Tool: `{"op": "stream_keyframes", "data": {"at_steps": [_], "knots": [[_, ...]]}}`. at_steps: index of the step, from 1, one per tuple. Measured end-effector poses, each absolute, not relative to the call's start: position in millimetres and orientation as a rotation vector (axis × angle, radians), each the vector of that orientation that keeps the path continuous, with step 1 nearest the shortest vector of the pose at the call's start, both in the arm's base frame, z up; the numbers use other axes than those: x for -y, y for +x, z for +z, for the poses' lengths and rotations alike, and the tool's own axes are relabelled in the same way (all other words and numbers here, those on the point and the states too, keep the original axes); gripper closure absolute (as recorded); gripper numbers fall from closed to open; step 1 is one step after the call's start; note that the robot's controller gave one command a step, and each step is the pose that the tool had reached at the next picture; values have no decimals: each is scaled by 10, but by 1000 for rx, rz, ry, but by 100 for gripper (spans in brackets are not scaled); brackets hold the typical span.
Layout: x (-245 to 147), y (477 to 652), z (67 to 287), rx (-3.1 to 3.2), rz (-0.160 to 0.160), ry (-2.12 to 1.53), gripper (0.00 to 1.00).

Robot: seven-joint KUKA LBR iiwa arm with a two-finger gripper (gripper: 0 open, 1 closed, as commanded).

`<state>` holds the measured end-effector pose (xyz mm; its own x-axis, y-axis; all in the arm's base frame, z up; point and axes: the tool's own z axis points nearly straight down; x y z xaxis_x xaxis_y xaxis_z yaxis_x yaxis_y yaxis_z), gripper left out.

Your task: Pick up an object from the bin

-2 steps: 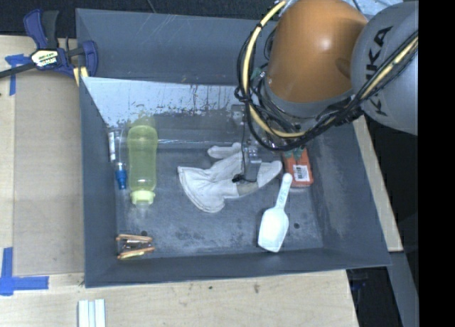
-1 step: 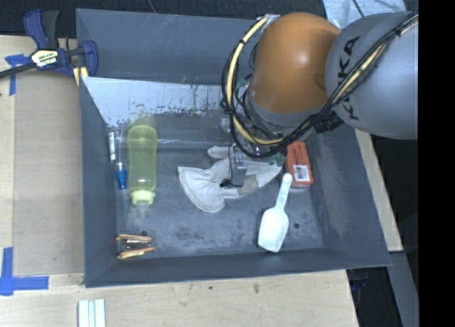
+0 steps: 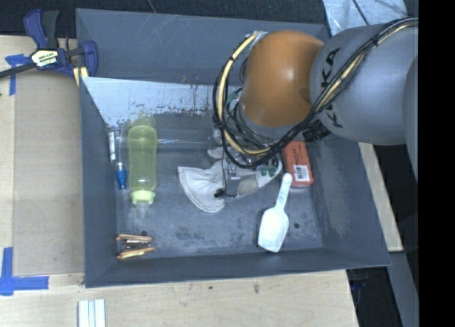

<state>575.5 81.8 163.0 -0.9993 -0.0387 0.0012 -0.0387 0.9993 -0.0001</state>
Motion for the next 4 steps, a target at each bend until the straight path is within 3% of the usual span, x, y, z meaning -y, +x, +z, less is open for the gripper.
{"op": "stream_keyframes", "data": {"at_steps": [1, 2, 3, 4], "knots": [[-677, 5929, 1272, 3154, -3, 46, 0], [-410, 6113, 742, 3148, -2, 182, 100], [-410, 6114, 742, 3148, -2, 183, 100], [-211, 6231, 2760, 3148, -1, 37, 100]]}}
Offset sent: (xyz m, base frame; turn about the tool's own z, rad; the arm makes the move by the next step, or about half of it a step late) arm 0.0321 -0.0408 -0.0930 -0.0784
